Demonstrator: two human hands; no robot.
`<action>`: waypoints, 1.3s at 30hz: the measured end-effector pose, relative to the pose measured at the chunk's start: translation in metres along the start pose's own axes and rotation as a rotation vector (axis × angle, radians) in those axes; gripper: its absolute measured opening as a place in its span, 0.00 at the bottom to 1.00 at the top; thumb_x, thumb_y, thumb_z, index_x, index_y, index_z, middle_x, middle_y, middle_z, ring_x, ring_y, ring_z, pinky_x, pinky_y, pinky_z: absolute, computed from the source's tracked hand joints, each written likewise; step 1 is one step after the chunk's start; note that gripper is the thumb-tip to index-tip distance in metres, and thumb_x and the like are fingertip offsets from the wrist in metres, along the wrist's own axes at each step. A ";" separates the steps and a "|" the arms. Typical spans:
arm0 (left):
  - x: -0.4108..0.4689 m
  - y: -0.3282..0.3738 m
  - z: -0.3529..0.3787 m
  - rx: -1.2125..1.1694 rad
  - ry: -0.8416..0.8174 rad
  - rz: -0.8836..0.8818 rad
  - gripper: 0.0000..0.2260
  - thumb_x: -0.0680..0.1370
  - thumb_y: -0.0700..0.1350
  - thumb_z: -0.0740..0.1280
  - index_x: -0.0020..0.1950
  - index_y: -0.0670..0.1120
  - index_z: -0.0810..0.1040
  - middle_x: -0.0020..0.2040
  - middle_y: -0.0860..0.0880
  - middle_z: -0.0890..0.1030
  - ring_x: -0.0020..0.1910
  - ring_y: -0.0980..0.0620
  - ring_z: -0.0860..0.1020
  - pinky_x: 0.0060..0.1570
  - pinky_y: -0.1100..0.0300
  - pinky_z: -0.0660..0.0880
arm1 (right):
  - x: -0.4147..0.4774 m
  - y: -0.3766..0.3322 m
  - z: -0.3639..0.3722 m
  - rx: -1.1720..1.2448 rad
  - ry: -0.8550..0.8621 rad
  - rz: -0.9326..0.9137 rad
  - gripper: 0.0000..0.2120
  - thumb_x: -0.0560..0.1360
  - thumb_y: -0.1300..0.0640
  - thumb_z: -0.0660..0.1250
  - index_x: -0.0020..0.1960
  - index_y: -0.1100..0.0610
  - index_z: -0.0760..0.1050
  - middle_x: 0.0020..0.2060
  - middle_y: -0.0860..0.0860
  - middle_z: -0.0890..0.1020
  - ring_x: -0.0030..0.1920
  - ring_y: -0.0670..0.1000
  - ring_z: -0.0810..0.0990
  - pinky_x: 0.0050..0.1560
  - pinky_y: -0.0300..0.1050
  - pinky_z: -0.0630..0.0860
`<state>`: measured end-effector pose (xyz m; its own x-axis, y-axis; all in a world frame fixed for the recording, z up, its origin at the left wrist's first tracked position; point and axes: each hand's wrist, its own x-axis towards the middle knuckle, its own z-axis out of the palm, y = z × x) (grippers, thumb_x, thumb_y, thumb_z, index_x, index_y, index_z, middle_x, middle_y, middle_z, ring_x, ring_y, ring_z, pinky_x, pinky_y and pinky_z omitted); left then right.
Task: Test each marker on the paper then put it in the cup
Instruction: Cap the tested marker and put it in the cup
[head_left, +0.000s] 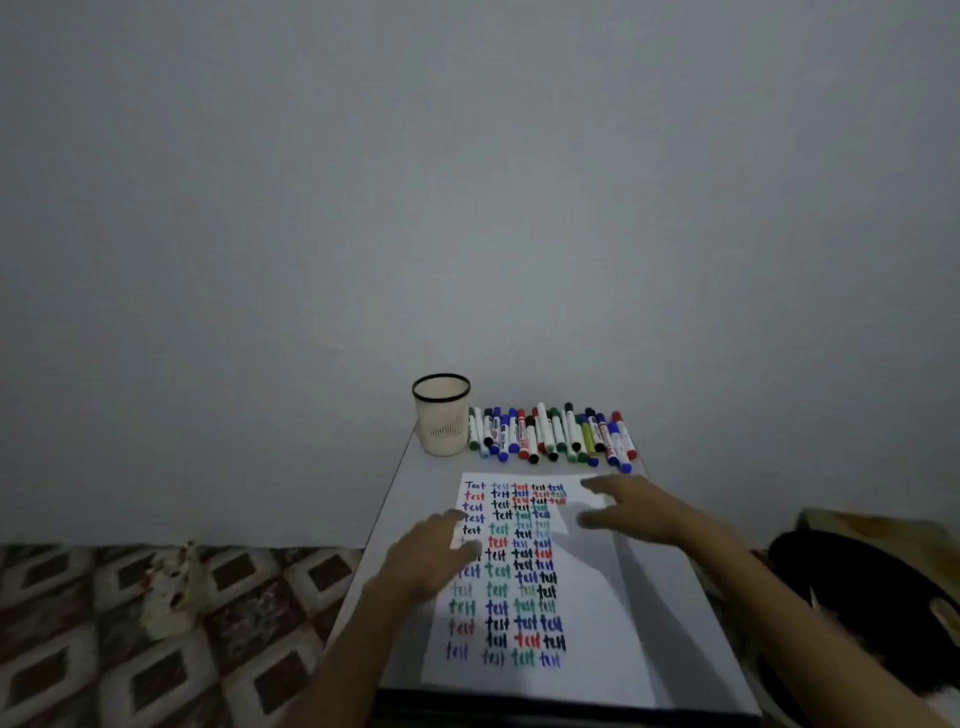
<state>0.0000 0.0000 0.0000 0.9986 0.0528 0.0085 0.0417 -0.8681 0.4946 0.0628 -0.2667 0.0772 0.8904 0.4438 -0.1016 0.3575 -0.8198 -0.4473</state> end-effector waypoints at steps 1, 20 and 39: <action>-0.011 -0.003 0.009 -0.013 0.010 0.027 0.30 0.76 0.65 0.55 0.73 0.51 0.61 0.71 0.50 0.68 0.69 0.50 0.66 0.67 0.50 0.63 | -0.006 0.005 0.012 -0.025 -0.053 0.052 0.32 0.78 0.46 0.65 0.76 0.56 0.59 0.75 0.55 0.64 0.72 0.53 0.65 0.71 0.50 0.63; -0.040 -0.011 0.045 -0.108 0.259 0.031 0.30 0.76 0.66 0.52 0.74 0.55 0.53 0.69 0.54 0.70 0.68 0.55 0.67 0.72 0.47 0.57 | -0.035 0.041 0.105 -0.093 0.234 0.104 0.34 0.79 0.35 0.49 0.79 0.47 0.44 0.79 0.49 0.49 0.78 0.48 0.45 0.75 0.57 0.35; -0.044 -0.008 0.043 0.017 0.218 0.060 0.37 0.72 0.70 0.43 0.76 0.52 0.51 0.76 0.54 0.55 0.75 0.59 0.49 0.72 0.61 0.41 | -0.034 0.042 0.111 -0.236 0.203 0.109 0.42 0.71 0.29 0.31 0.79 0.49 0.40 0.78 0.49 0.43 0.78 0.48 0.39 0.75 0.57 0.33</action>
<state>-0.0432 -0.0165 -0.0423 0.9685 0.1051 0.2259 -0.0147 -0.8809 0.4731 0.0160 -0.2758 -0.0364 0.9565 0.2871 0.0526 0.2915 -0.9302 -0.2232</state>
